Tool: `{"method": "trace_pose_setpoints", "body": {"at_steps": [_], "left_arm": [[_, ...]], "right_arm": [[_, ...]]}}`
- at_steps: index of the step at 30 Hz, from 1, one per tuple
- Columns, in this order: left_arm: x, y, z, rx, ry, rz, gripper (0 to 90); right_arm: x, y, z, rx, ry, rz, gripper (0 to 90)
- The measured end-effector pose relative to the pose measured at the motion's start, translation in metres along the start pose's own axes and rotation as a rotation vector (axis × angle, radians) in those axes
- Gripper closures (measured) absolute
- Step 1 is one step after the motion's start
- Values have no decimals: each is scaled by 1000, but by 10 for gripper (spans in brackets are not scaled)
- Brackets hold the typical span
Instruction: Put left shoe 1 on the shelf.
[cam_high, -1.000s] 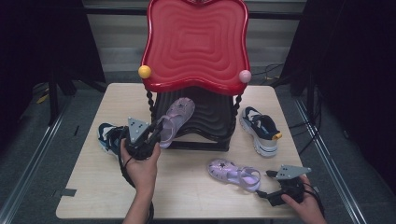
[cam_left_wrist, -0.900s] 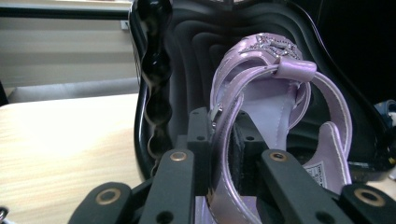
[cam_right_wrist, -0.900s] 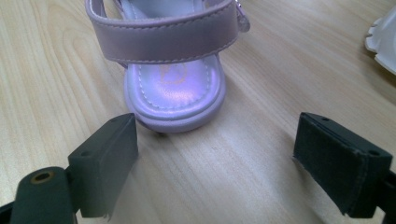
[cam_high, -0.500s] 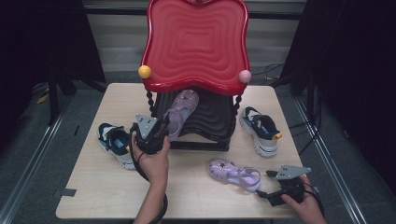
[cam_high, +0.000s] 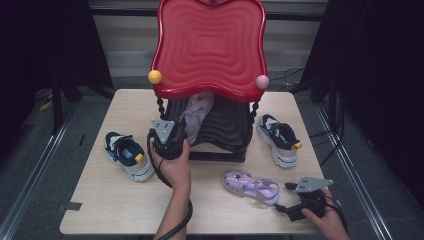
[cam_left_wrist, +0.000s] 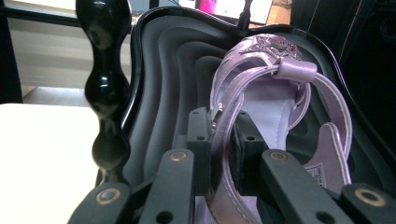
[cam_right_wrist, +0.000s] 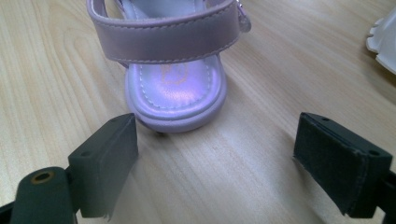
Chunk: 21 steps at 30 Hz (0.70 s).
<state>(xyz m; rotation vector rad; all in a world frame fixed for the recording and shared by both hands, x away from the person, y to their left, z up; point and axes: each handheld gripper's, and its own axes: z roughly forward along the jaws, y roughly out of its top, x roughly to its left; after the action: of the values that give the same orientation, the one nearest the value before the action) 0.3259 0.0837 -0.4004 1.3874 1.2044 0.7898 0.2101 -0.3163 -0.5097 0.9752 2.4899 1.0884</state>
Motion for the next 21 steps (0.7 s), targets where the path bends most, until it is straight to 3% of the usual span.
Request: {"method": "trace_pose_setpoints", "body": {"at_steps": [5, 8, 14, 21], "left_arm": [[-3, 2, 4, -5, 14, 5, 800], [-3, 3, 8, -18, 24, -22, 800], [-7, 3, 15, -22, 35, -22, 800], [-14, 6, 24, -40, 64, -55, 798]], "right_arm": [[0, 0, 0, -1, 2, -3, 131], [0, 0, 0, -1, 2, -3, 131], [0, 0, 0, -1, 2, -4, 131], [0, 0, 0, -2, 4, -6, 131]]}}
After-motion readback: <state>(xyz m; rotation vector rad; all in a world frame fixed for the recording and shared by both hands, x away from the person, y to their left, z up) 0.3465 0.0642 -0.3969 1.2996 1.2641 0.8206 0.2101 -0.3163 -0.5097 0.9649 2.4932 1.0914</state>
